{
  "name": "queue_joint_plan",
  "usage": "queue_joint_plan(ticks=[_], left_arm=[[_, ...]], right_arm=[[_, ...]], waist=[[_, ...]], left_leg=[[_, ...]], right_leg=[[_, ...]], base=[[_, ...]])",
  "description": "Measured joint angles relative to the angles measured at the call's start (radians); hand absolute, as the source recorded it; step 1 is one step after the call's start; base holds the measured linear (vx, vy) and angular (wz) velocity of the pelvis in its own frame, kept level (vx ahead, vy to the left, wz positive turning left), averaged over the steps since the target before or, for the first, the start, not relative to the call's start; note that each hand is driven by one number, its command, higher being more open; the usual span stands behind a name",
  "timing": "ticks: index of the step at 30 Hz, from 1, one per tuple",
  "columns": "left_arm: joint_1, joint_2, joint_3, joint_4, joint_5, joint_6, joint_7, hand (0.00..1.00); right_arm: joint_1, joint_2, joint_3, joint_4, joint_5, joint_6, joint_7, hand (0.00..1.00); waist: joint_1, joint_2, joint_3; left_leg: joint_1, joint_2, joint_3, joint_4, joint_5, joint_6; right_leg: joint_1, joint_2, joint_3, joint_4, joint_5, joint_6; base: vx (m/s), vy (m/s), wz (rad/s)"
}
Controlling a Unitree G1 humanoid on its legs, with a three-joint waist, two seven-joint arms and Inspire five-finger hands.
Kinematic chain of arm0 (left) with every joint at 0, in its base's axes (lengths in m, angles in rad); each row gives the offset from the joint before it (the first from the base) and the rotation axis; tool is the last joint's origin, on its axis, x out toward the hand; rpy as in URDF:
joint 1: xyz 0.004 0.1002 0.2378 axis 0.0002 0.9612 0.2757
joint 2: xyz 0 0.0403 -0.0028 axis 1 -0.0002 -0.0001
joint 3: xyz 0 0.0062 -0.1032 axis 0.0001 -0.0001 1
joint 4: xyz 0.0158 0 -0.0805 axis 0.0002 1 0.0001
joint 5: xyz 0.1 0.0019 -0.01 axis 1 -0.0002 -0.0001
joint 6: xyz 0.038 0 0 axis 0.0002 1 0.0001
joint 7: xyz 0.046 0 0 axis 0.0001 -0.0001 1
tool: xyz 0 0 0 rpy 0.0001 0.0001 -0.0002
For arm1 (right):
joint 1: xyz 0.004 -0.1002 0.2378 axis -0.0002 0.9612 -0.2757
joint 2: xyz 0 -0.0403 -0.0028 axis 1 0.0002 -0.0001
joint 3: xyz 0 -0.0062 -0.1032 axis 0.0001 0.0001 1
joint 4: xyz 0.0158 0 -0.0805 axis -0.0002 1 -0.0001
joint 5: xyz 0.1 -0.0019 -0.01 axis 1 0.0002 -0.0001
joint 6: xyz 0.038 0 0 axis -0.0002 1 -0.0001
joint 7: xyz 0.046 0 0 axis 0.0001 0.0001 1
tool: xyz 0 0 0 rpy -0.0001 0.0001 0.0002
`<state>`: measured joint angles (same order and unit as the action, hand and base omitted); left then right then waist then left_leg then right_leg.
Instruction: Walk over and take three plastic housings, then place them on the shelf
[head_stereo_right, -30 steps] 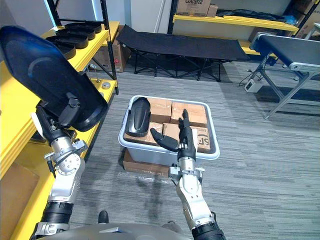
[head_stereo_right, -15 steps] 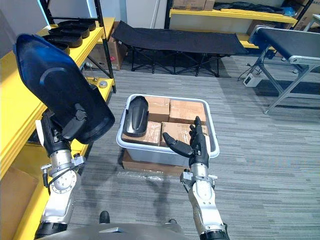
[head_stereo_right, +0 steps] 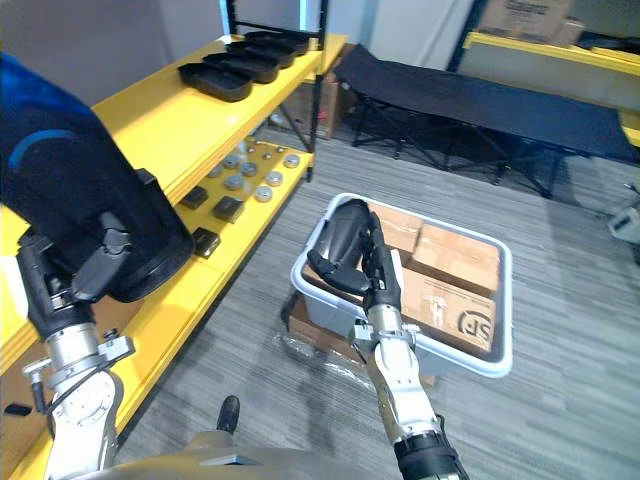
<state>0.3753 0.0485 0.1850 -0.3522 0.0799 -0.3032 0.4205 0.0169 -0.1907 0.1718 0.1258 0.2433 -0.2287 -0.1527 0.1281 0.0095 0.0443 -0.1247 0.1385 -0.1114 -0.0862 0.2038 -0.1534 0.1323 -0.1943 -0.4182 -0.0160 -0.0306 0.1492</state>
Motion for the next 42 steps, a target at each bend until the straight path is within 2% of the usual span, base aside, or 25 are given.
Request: queue_joint_plan(ticks=[5,13,17,20,23,26,28,29,30,31,33,35,37,39,42], left_arm=[[0.049,-0.018,0.069,0.0,-0.072,-0.003,-0.047,0.0],[0.063,-0.034,0.072,0.0,-0.113,-0.005,-0.141,0.0],[0.066,-0.033,0.048,0.001,-0.149,-0.004,-0.166,0.0],[0.057,-0.033,-0.007,0.006,-0.213,-0.004,-0.222,0.0],[0.06,-0.033,-0.039,0.008,-0.23,-0.004,-0.258,0.0],[0.063,-0.031,-0.035,0.008,-0.235,-0.004,-0.278,0.0],[0.06,-0.02,-0.03,0.01,-0.235,-0.004,-0.305,0.0],[0.053,-0.004,-0.031,0.01,-0.238,-0.004,-0.324,0.0],[0.03,0.032,-0.042,0.022,-0.252,-0.005,-0.36,0.0],[-0.011,0.071,-0.074,0.057,-0.269,-0.005,-0.393,0.0],[-0.049,0.096,-0.121,0.083,-0.273,-0.006,-0.432,0.0],[-0.053,0.098,-0.153,0.084,-0.273,-0.007,-0.447,0.0],[-0.053,0.099,-0.159,0.088,-0.273,-0.006,-0.445,0.0],[-0.054,0.101,-0.161,0.088,-0.273,-0.006,-0.436,0.0],[-0.057,0.1,-0.18,0.089,-0.276,-0.006,-0.421,0.0]], right_arm=[[-0.044,0.003,0.028,0.024,-0.003,0.0,0.037,1.0],[-0.077,-0.004,0.065,0.026,-0.011,0.001,0.126,1.0],[-0.079,-0.035,0.076,0.027,-0.001,0.008,0.173,1.0],[-0.064,-0.065,0.058,0.026,-0.001,0.009,0.173,1.0],[-0.066,-0.084,0.053,0.026,0.002,0.009,0.193,1.0],[-0.066,-0.076,0.054,0.026,0.004,0.006,0.225,1.0],[-0.066,-0.062,0.055,0.026,-0.002,0.004,0.228,1.0],[-0.066,-0.056,0.054,0.025,-0.002,0.0,0.22,1.0],[-0.058,-0.048,0.049,0.021,-0.002,-0.003,0.203,1.0],[-0.035,-0.045,0.034,0.009,-0.002,-0.004,0.186,1.0],[0.003,-0.039,0.017,-0.017,-0.002,-0.004,0.167,1.0],[0.018,-0.032,0.012,-0.043,-0.003,-0.006,0.165,1.0],[0.002,-0.027,0.015,-0.045,-0.013,-0.034,0.168,1.0],[0.001,-0.028,0.011,-0.048,-0.012,-0.063,0.168,1.0],[0.011,-0.032,-0.009,-0.051,-0.012,-0.066,0.162,1.0]], waist=[[0.037,-0.006,0.003],[0.035,-0.017,0.008],[0.032,-0.005,0.03],[-0.011,0.021,0.052],[0.018,0.04,0.082],[0.039,0.035,0.087],[0.036,0.027,0.091],[0.027,0.02,0.095],[0.009,0.012,0.101],[-0.011,0.012,0.102],[-0.027,0.015,0.103],[-0.022,0.003,0.104],[-0.02,-0.002,0.109],[-0.024,-0.002,0.118],[-0.035,0.007,0.126]], left_leg=[[-0.007,-0.012,-0.03,0.0,0.004,0.003],[-0.005,-0.01,-0.024,0.001,0.0,0.003],[-0.01,-0.007,-0.027,0.001,0.02,0.023],[-0.048,-0.004,0.051,0.001,0.034,0.085],[-0.06,-0.007,0.056,0.001,0.033,0.083],[-0.078,-0.01,0.092,0.002,0.038,0.085],[-0.078,-0.031,0.087,0.002,0.077,0.076],[-0.078,-0.046,0.071,0.002,0.077,0.078],[-0.078,-0.071,0.035,0.002,0.083,0.088],[-0.078,-0.097,-0.015,0.002,0.084,0.09],[-0.077,-0.108,-0.064,0.001,0.082,0.089],[-0.078,-0.11,-0.066,0.002,0.081,0.09],[-0.085,-0.111,-0.05,0.002,0.092,0.1],[-0.097,-0.111,-0.03,0.002,0.105,0.094],[-0.105,-0.108,-0.029,0.002,0.113,0.095]], right_leg=[[0.011,-0.006,-0.031,0.011,-0.011,0.0],[-0.005,-0.013,-0.02,0.039,-0.022,0.004],[0.007,-0.006,-0.039,0.051,-0.023,0.005],[0.036,-0.011,-0.144,0.076,-0.049,0.017],[0.047,-0.019,-0.191,0.099,-0.077,0.022],[0.049,-0.028,-0.22,0.101,-0.082,0.026],[0.057,-0.049,-0.223,0.139,-0.111,0.031],[0.052,-0.057,-0.198,0.171,-0.141,0.017],[0.043,-0.059,-0.118,0.221,-0.185,-0.029],[0.036,-0.059,-0.013,0.279,-0.195,-0.046],[0.004,-0.058,0.058,0.397,-0.199,-0.044],[0.005,-0.058,0.059,0.409,-0.213,-0.049],[0.009,-0.06,0.06,0.378,-0.231,-0.025],[0.007,-0.066,0.061,0.345,-0.266,0.014],[0.006,-0.062,0.059,0.333,-0.315,0.041]], base=[[0.0,-0.002,0.2],[-0.01,-0.001,-0.02],[-0.01,-0.023,0.15],[-0.05,0.009,0.98],[-0.09,0.035,0.67],[-0.01,0.013,0.28],[0.07,0.028,0.35],[0.08,0.015,0.76],[0.07,-0.001,1.14],[0.05,-0.011,1.23],[0.03,-0.026,0.97],[0.05,-0.072,0.28],[0.05,-0.093,-0.16],[-0.02,-0.098,-0.23],[-0.11,-0.088,-0.01]])
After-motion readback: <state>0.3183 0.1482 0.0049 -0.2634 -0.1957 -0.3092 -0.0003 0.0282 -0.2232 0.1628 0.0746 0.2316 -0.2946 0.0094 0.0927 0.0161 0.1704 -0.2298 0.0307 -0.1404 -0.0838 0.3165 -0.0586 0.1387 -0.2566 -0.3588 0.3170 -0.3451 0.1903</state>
